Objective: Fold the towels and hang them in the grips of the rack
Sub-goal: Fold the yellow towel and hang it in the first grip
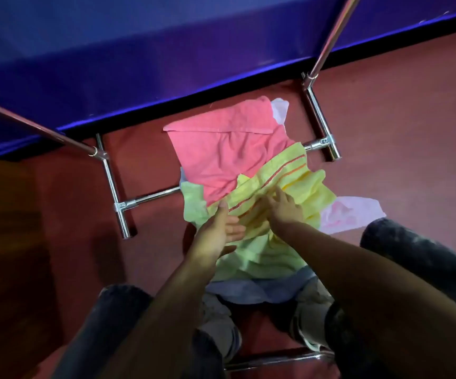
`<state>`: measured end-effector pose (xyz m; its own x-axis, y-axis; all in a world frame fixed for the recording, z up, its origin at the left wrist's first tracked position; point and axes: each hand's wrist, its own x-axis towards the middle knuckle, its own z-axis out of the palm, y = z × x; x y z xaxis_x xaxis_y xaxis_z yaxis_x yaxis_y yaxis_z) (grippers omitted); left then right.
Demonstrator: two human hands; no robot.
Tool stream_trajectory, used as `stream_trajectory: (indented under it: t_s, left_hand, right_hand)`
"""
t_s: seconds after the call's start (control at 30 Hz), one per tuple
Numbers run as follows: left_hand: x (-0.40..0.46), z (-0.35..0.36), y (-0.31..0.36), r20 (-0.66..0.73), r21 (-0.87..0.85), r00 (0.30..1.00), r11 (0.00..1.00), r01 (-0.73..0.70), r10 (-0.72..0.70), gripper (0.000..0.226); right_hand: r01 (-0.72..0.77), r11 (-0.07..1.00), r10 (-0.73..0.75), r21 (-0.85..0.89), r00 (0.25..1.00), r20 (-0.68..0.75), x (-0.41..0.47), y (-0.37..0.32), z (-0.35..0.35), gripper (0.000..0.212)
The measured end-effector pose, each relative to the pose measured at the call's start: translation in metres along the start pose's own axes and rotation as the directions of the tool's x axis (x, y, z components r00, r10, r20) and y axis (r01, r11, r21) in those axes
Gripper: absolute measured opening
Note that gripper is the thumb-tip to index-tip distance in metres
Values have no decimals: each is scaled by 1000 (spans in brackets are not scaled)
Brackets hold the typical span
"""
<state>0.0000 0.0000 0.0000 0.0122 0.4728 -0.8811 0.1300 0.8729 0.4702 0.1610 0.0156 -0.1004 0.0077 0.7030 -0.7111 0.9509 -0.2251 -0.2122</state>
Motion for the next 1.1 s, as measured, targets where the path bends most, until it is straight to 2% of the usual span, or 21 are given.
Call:
stream_trajectory:
  t_s: [0.07, 0.13, 0.27, 0.33, 0.4, 0.47, 0.57, 0.7, 0.83, 0.97, 1.03, 1.1]
  left_hand:
    - [9, 1, 3, 1, -6, 1000, 1000, 24, -24, 57]
    - [18, -2, 2, 8, -20, 1000, 999, 28, -28, 57]
    - [24, -5, 1, -28, -62, 996, 995, 84, -86, 55]
    - [17, -2, 1, -51, -133, 990, 984, 121, -129, 54]
    - [5, 2, 5, -34, -207, 983, 964, 167, -178, 52]
    - [-12, 8, 17, 23, -305, 975, 927, 219, -223, 42]
    - [-47, 12, 40, 95, -489, 971, 839, 238, -220, 41]
    - [-100, 11, 69, 94, -554, 994, 827, 95, -51, 39]
    - [-165, 14, 89, 8, -559, 989, 821, -116, 146, 15]
    - [-247, 22, 104, -48, -632, 903, 687, -359, 428, 11]
    - [-285, 22, 111, -28, -633, 834, 636, -442, 551, 12]
    - [-321, 21, 115, -22, -620, 756, 584, -524, 655, 16]
  right_hand:
    - [-26, 999, 22, -43, 996, -85, 10, 0, -1, 50]
    - [-33, 994, 19, -105, 990, -140, 17, 2, 0, 41]
    - [5, 993, -24, -119, 986, -163, 15, 3, -13, 34]
    - [47, 998, -56, -50, 975, -213, 7, 3, -21, 28]
    - [140, 981, -95, 135, 950, -299, -11, -3, -32, 21]
    - [293, 898, -161, 328, 913, -374, -37, -14, -49, 11]
    - [508, 747, -322, 428, 840, -436, -94, -34, -83, 11]
    - [666, 612, -466, 427, 739, -486, -170, -52, -130, 10]
    - [705, 548, -483, 450, 706, -518, -245, -59, -171, 11]
    - [706, 475, -479, 525, 708, -518, -313, -58, -203, 20]
    - [739, 411, -420, 534, 674, -608, -340, -57, -221, 26]
    - [773, 389, -276, 501, 617, -737, -362, -58, -240, 34]
